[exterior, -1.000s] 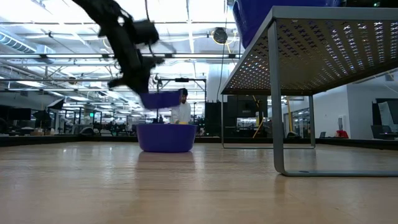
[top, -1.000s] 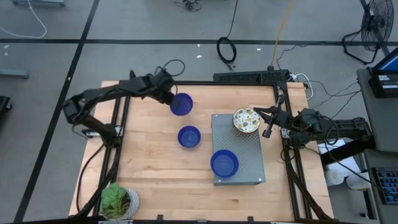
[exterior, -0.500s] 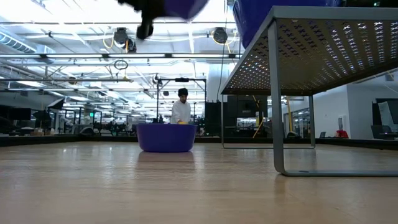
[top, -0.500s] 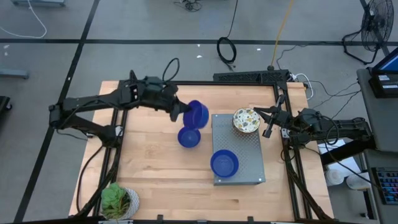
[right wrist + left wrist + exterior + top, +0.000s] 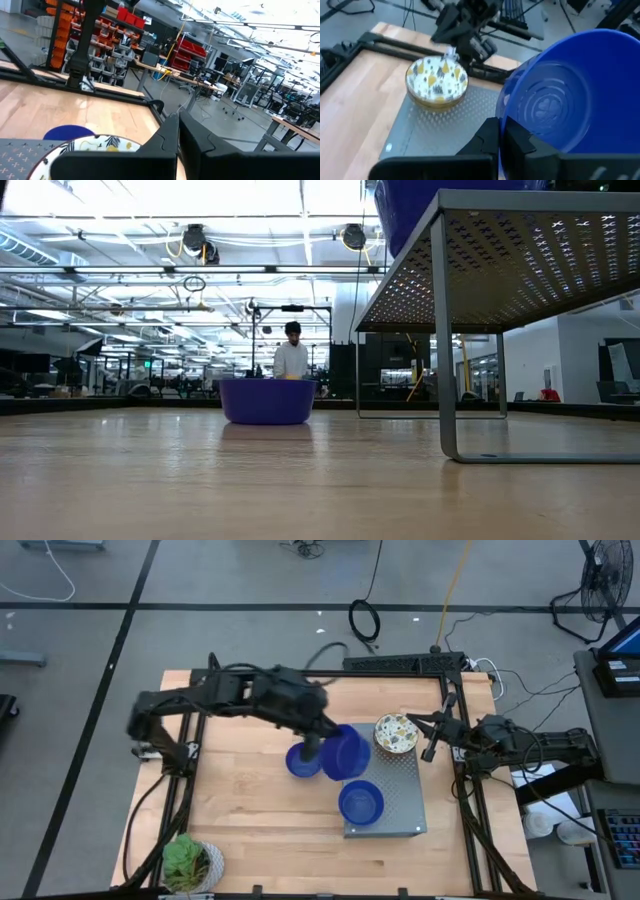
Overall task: Pick & Place Mini bowls
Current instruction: Stack the top blue bowl on the blue bowl on the shelf
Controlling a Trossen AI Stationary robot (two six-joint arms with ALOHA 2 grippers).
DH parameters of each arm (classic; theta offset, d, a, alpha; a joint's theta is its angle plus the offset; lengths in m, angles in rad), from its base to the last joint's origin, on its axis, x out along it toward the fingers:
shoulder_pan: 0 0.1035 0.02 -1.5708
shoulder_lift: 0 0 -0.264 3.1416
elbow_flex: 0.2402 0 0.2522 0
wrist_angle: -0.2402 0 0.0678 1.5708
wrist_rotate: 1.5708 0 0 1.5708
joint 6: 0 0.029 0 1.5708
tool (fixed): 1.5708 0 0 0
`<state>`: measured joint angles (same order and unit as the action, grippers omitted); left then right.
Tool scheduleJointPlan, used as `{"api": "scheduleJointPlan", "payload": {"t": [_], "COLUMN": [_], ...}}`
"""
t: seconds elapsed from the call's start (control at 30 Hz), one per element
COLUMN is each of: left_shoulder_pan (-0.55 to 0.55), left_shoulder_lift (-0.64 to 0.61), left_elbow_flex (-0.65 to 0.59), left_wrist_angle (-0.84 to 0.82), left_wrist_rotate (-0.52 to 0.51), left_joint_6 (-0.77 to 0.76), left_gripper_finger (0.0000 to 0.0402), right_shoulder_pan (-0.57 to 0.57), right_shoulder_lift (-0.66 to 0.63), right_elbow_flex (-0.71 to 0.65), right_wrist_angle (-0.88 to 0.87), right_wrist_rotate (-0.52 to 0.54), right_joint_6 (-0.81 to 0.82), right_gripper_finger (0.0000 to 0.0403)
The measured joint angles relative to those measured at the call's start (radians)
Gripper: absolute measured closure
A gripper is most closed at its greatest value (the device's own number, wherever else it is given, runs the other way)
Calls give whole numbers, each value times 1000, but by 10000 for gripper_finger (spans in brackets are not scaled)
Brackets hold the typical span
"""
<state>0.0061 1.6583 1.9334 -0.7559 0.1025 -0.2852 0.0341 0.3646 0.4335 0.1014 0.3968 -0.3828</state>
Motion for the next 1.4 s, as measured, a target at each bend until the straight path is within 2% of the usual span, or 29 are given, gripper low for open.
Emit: {"api": "scheduleJointPlan", "payload": {"t": [0.17,0.3,0.57,0.87,1.4], "left_shoulder_pan": [-9,-9,-20,-56,-74], "left_shoulder_lift": [185,284,389,449,451], "left_elbow_flex": [232,297,299,299,209], "left_wrist_angle": [-163,-231,-239,-241,-159], "left_wrist_rotate": [3,34,107,123,133], "left_joint_6": [41,48,48,44,38], "left_gripper_finger": [397,396,394,390,394], "right_shoulder_pan": [0,0,0,0,0], "right_shoulder_lift": [7,8,8,7,8], "right_elbow_flex": [0,0,0,0,0], "right_wrist_angle": [-2,-1,-1,-1,-1], "right_wrist_rotate": [-1,-3,-4,-3,-3], "right_joint_6": [0,1,-3,-3,-2], "right_gripper_finger": [403,403,403,403,403]}}
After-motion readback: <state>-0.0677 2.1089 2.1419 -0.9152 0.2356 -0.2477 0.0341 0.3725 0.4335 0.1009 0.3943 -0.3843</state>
